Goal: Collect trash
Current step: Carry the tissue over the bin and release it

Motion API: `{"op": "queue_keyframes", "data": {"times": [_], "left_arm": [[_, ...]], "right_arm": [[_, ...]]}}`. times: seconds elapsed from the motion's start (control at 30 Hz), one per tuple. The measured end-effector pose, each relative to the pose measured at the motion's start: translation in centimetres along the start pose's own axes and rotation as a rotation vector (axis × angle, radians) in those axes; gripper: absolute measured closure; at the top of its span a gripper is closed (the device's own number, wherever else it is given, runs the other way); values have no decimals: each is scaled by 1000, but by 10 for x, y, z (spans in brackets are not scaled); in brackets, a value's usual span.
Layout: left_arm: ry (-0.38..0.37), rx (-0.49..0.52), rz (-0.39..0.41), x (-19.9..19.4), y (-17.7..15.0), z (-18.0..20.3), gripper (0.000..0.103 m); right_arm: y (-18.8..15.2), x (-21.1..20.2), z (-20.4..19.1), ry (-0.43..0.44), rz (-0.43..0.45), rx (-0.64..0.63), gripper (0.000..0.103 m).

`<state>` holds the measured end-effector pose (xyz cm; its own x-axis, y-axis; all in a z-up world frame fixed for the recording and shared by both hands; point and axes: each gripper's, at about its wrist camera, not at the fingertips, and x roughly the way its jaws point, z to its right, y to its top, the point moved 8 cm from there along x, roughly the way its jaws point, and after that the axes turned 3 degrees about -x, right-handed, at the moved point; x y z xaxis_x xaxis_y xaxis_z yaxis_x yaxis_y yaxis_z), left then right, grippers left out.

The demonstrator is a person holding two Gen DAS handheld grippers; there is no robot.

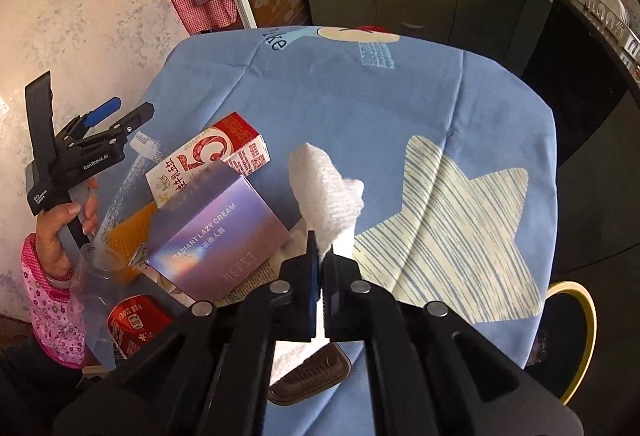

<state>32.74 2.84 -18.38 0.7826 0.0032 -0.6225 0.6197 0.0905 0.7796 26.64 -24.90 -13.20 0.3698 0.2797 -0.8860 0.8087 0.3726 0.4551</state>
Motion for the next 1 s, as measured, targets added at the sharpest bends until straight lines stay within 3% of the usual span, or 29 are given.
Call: {"op": "queue_keyframes", "data": {"times": [0.33,0.63,0.8,1.0], "left_arm": [[1,0,0,-1,0,1,5],[12,6,-2,1,-2,2,5],[17,9,-3,2,-3,2,5],[23,15,-4,3,-4,4,5]], "right_arm": [[-2,-70,31,-58,134,52,101],[-35,-159,104,-195,267,197,101],[-73,-186,153,-285,278,301,101],[-117,-179,201,-347,225,416,101]]}}
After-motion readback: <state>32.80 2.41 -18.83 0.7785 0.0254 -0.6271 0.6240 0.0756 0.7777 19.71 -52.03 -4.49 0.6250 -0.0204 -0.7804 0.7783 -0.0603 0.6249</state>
